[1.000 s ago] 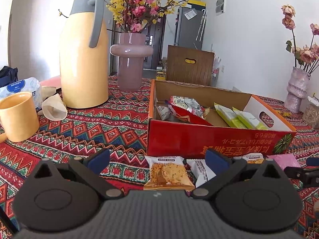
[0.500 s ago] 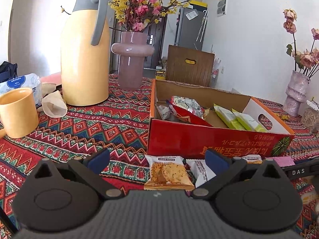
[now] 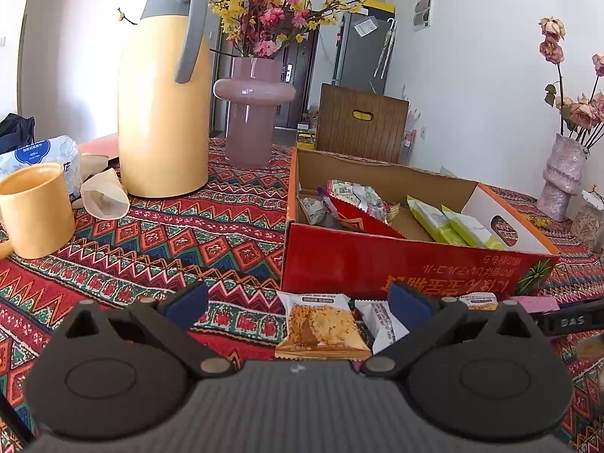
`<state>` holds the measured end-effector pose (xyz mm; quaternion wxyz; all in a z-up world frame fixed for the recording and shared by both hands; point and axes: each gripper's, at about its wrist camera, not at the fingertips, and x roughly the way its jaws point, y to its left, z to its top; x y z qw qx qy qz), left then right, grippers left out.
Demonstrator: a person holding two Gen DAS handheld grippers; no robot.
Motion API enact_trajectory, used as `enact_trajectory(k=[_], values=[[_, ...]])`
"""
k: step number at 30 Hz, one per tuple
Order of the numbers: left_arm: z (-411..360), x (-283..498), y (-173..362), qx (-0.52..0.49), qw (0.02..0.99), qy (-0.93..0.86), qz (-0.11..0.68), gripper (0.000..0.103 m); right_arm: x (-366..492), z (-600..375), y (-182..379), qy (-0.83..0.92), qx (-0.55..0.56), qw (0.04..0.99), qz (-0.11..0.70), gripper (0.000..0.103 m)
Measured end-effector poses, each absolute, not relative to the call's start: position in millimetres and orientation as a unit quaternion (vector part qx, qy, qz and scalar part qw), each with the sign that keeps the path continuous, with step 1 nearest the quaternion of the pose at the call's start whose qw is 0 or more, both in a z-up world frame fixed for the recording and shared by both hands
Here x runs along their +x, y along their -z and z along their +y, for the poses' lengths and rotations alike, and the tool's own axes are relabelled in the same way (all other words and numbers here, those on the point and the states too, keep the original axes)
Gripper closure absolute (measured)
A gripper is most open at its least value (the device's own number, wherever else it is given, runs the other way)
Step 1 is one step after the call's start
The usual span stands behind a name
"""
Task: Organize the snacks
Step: 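Grasp the pink packet with the right tool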
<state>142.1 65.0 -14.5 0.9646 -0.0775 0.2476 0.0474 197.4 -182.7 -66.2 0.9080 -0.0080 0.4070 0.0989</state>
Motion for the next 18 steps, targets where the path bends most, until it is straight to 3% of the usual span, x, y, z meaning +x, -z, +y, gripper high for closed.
enact_trajectory(k=[3, 12, 18], values=[[65.4, 141.9, 14.5, -0.078, 0.964, -0.048, 0.248, 0.0, 185.9, -187.9, 60.5, -0.107, 0.004, 0.914, 0.391, 0.039], [63.6, 145.3, 17.5, -0.072, 0.962, -0.05, 0.259, 0.0, 129.0, -214.1, 43.4, -0.08, 0.065, 0.958, 0.269, 0.039], [57.0, 150.1, 16.1, -0.065, 0.952, -0.032, 0.297, 0.0, 137.0, -216.3, 61.9, -0.082, 0.075, 0.953, 0.283, 0.039]])
